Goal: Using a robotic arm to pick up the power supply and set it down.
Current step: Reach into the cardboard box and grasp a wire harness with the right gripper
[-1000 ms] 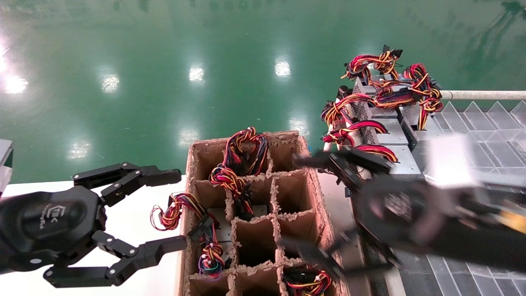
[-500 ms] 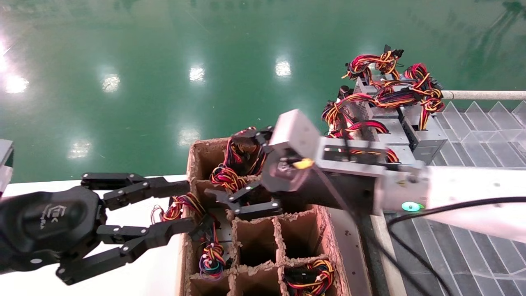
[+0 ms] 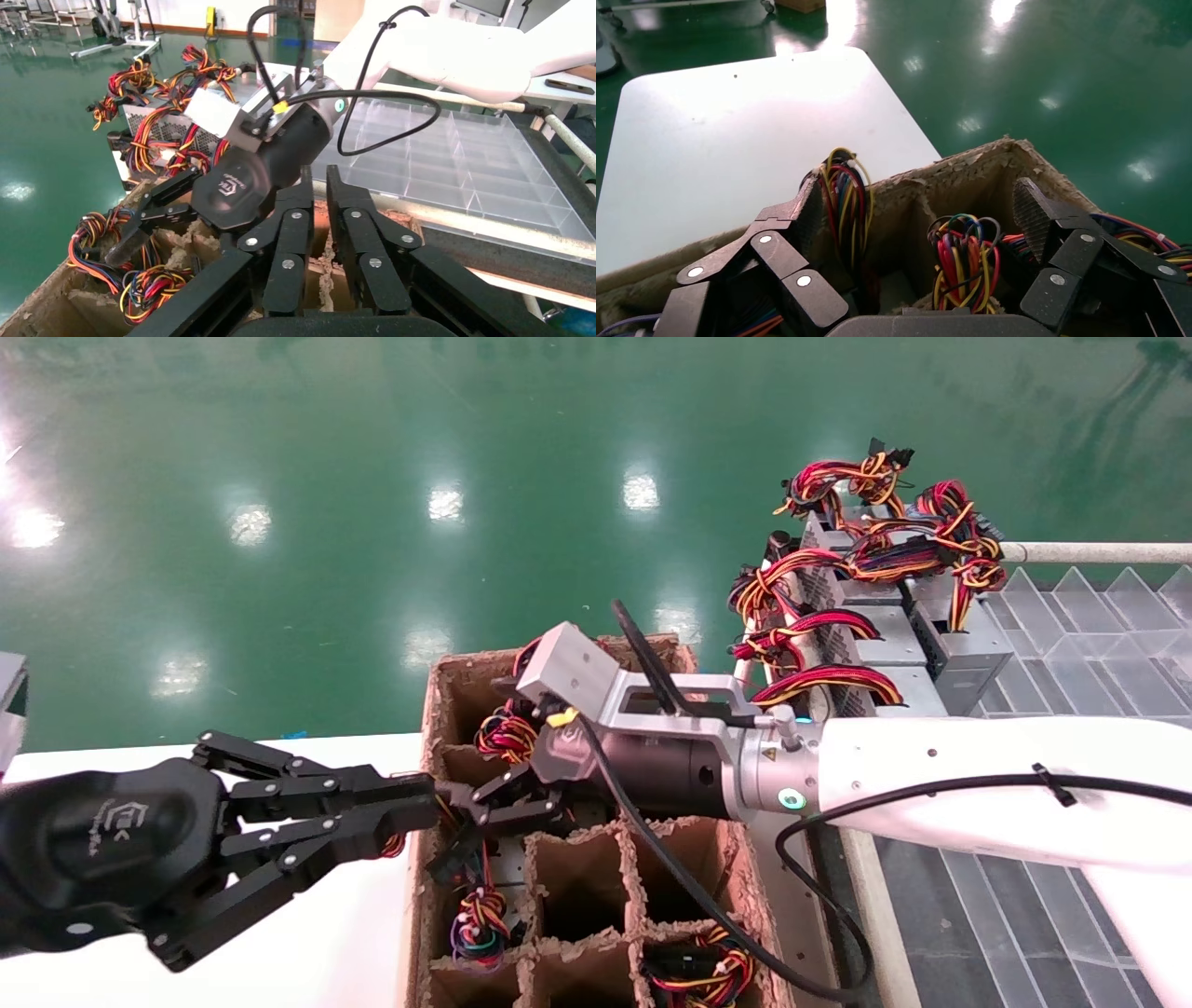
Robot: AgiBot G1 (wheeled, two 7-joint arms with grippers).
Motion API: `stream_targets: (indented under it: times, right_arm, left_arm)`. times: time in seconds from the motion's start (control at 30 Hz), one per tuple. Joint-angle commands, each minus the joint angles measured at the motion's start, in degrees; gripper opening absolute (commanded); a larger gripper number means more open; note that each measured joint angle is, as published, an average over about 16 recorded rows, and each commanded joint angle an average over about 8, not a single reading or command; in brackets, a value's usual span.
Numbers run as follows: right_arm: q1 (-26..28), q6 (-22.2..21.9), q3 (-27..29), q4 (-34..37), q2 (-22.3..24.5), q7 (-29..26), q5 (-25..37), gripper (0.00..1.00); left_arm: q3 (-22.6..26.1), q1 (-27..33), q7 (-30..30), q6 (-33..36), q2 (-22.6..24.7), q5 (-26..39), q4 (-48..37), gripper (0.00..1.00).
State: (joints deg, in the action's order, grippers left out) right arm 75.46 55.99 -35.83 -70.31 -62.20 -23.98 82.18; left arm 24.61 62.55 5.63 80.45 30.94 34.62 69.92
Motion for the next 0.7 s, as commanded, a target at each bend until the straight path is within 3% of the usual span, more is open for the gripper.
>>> stream_targets:
  times: [0.03, 0.7]
  right_arm:
    - [0.2, -0.5, -0.4, 0.9, -0.8, -0.4, 0.7, 0.00]
    - [-0.6, 0.4, 0.0, 6.0, 0.4, 2.5, -0.1, 0.00]
  left_arm:
    - [0.0, 0.0, 0.0, 0.0, 0.0, 0.0, 0.0, 0.00]
    - [0.0, 0.0, 0.0, 0.0, 0.0, 0.0, 0.0, 0.00]
